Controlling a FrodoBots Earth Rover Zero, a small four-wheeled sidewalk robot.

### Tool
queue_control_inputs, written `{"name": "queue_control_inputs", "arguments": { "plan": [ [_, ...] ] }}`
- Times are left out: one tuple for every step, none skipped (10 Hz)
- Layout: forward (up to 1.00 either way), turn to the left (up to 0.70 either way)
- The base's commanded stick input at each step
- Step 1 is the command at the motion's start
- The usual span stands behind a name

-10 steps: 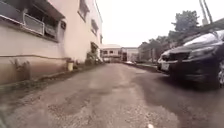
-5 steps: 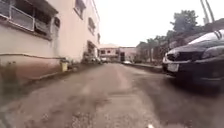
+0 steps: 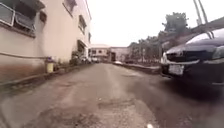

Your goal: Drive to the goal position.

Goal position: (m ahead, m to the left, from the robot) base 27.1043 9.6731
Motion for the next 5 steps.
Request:
{"name": "queue_control_inputs", "arguments": {
  "plan": [
    [1.0, -0.07],
    [1.0, -0.28],
    [1.0, -0.28],
    [1.0, -0.28],
    [1.0, -0.28]
  ]
}}
